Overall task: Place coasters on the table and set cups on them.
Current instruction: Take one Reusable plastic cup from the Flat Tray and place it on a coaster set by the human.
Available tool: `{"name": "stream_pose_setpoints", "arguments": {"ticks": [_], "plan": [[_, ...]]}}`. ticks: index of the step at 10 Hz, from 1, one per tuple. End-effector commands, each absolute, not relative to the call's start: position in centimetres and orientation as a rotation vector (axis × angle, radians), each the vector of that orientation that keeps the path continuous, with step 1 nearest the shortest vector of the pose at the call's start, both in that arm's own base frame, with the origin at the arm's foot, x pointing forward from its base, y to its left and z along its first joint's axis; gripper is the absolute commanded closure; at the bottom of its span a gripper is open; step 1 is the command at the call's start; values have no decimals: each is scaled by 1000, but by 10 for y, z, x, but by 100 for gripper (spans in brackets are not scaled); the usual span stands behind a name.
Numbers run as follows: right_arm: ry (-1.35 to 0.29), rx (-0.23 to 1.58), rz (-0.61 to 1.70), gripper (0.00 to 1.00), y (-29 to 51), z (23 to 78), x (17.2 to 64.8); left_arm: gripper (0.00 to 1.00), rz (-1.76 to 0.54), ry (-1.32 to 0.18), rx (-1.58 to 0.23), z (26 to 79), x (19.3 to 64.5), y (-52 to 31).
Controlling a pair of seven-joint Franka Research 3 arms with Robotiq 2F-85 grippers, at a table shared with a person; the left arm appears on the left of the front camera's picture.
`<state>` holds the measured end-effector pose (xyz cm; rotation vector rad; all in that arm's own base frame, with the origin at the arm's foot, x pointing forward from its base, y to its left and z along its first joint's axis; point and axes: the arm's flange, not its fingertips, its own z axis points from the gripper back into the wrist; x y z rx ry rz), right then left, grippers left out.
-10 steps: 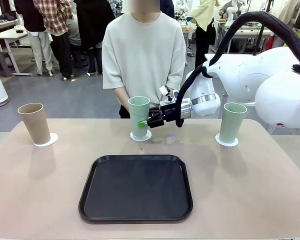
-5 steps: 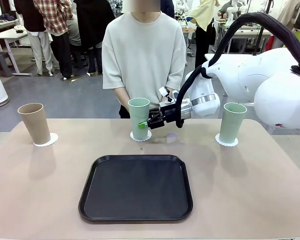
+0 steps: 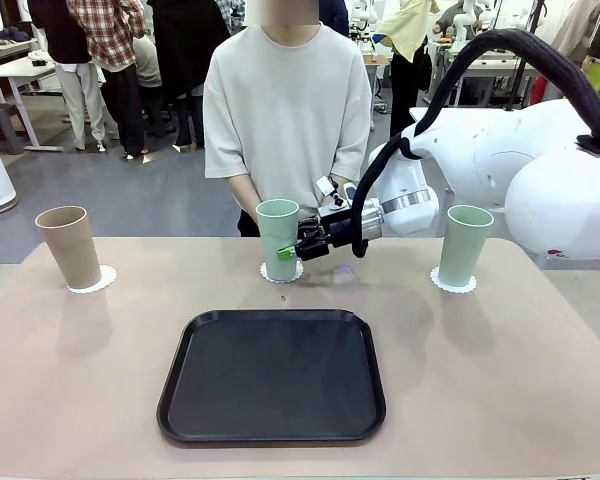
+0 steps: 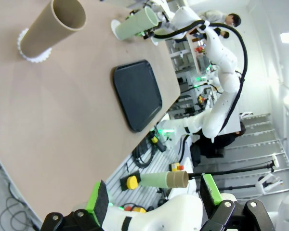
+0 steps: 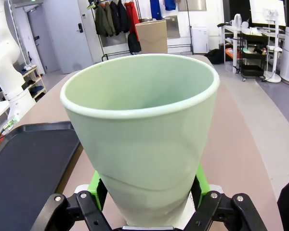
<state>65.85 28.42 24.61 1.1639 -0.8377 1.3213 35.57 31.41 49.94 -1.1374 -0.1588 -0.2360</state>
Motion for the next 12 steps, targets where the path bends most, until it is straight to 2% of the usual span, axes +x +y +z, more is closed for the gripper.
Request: {"name": "stream_pose_setpoints", "arguments": {"ticks": [1,3,4,10,12], "plan": [[-808,1172,1326,16,289,247,670,0,-237,-161,-1142,501,353,315],[-801,1169,1333,16,289,246,670,0,-237,-161,-1142,501,353,315],[-795,1170,1339,0,290,245,670,0,-237,-161,-1142,501,353,315],[-759,1139,1360,0,291,245,670,0,-237,-161,-1142,501,353,315],[-693,1109,1352,0,288,247,671,0,-237,-161,-1142,501,353,315]]}}
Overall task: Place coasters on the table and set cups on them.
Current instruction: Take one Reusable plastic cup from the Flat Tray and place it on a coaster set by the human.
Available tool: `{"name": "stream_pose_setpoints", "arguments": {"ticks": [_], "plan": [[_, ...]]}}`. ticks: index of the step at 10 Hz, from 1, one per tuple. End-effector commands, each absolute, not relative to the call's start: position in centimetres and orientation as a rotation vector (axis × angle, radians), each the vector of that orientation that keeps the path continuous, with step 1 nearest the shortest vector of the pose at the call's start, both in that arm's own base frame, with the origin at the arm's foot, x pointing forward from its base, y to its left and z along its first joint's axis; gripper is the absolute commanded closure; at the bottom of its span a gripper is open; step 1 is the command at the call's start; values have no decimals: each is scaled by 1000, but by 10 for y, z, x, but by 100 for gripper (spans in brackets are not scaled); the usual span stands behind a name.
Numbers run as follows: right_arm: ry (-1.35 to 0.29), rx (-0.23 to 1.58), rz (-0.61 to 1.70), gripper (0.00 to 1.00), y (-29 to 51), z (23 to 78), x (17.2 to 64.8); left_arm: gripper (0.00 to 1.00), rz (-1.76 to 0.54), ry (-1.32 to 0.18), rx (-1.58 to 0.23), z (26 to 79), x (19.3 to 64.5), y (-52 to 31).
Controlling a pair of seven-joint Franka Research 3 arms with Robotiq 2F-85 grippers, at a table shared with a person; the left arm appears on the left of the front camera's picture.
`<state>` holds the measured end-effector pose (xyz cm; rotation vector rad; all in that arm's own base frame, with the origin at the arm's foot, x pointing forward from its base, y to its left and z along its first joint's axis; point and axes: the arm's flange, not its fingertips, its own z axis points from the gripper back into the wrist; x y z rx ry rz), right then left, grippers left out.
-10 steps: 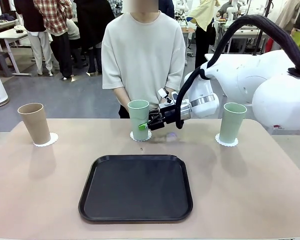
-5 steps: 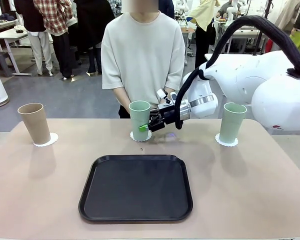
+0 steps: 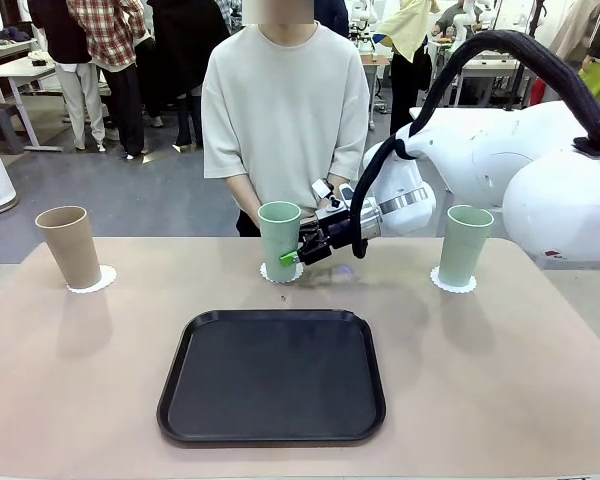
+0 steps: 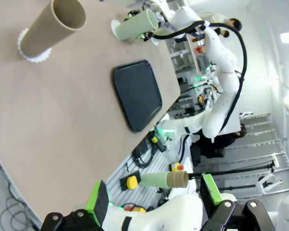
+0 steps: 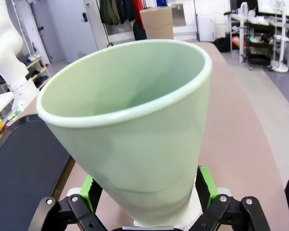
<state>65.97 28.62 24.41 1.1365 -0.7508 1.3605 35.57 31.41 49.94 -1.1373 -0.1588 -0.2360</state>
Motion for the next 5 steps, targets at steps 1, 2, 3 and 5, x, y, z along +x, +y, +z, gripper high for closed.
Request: {"name": "stream_pose_setpoints", "arguments": {"ticks": [1,2,3,5], "plan": [[-670,1096,1350,0,286,248,671,0,-237,-161,-1142,501,353,315],[-646,1078,1336,0,284,248,673,0,-237,-161,-1142,501,353,315],[-636,1062,1327,0,282,247,674,0,-237,-161,-1142,501,353,315],[-576,1006,1331,0,278,249,673,0,-237,-161,-1142,501,353,315]]}}
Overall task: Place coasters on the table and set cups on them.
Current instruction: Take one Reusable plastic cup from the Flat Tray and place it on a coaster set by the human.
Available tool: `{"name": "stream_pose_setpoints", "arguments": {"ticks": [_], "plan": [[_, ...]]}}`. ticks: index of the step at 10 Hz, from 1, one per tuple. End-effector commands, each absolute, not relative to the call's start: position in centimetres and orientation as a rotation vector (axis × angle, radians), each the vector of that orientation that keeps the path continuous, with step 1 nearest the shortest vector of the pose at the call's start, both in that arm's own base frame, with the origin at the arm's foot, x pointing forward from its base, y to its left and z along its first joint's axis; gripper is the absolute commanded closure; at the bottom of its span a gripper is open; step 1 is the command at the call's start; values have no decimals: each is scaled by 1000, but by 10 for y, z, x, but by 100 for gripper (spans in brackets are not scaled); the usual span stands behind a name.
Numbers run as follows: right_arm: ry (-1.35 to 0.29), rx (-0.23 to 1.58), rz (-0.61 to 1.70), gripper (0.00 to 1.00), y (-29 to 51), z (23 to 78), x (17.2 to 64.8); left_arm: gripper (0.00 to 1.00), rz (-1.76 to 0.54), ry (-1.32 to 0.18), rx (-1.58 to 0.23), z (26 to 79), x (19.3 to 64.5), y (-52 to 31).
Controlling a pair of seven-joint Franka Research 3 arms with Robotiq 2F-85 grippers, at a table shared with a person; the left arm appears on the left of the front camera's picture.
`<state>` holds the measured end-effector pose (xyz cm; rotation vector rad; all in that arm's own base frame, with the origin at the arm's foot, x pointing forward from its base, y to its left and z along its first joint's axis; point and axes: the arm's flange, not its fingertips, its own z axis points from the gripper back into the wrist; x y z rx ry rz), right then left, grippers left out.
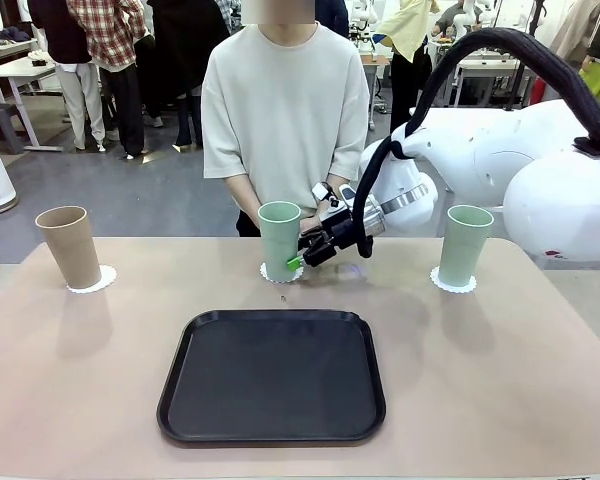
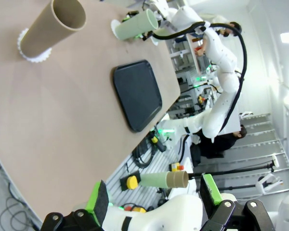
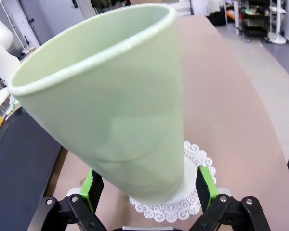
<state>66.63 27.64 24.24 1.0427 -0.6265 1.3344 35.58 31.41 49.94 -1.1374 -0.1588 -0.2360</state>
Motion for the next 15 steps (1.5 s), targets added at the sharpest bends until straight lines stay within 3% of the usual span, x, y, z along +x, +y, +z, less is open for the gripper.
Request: {"name": "stream_pose_setpoints", "arguments": {"ticks": [1,4,8,12,15], "plan": [[-546,954,1341,0,275,254,672,0,-237,-161,-1142,501,353,315],[-425,765,1350,0,262,271,658,0,-237,-161,-1142,501,353,315],[-270,299,1282,0,228,364,589,0,-237,-161,-1142,501,353,315],[-321,137,1178,0,220,470,495,0,-237,-161,-1142,501,353,315],[-339,42,1148,0,216,505,452,0,-237,-161,-1142,501,353,315]]}}
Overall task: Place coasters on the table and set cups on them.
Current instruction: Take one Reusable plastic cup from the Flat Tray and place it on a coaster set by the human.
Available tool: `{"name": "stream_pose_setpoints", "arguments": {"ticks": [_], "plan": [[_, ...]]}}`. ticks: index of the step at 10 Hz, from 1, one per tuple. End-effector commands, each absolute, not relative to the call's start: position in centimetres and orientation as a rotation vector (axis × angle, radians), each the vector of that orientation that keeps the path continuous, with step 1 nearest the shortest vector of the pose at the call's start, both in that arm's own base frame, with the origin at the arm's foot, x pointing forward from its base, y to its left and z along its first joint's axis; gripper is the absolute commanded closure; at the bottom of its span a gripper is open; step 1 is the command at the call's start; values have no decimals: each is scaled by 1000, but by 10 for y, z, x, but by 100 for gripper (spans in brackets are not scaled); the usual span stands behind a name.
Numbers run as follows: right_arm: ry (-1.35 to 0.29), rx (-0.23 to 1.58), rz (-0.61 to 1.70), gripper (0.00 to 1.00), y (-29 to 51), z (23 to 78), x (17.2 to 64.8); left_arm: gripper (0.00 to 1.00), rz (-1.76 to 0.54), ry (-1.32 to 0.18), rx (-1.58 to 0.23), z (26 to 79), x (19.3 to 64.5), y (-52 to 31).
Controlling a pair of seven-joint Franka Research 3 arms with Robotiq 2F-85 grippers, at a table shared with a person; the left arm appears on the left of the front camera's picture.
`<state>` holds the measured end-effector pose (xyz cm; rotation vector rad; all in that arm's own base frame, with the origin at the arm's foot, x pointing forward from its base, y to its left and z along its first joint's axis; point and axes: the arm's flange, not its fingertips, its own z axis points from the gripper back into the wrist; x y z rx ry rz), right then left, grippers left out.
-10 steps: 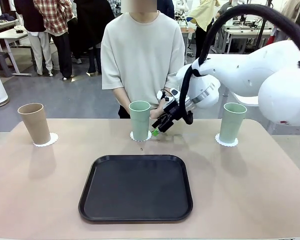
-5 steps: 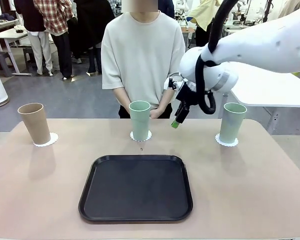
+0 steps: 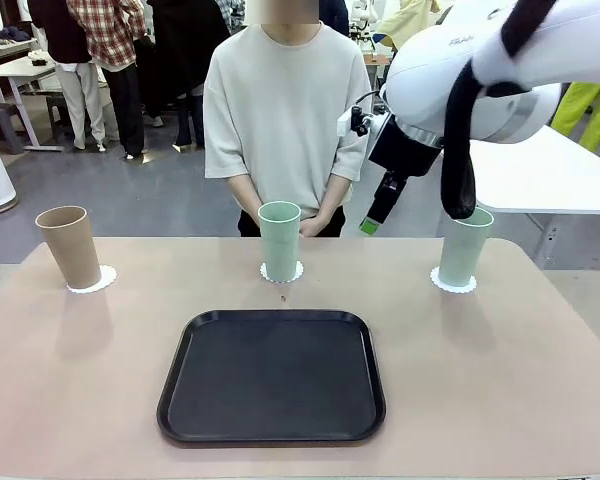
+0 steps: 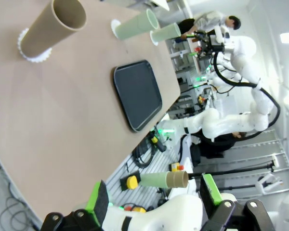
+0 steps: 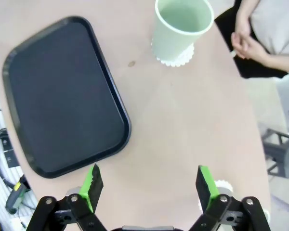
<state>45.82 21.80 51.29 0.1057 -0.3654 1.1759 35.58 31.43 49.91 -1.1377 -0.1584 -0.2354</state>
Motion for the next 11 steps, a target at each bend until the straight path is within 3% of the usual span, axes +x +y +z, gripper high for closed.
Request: {"name": "stream_pose_setpoints", "arguments": {"ticks": [1,11], "plan": [[-360,134,1183,0,220,501,475,0,-237,-161,-1142,501,353,315],[-360,134,1183,0,220,501,475,0,-237,-161,-1142,501,353,315]]}}
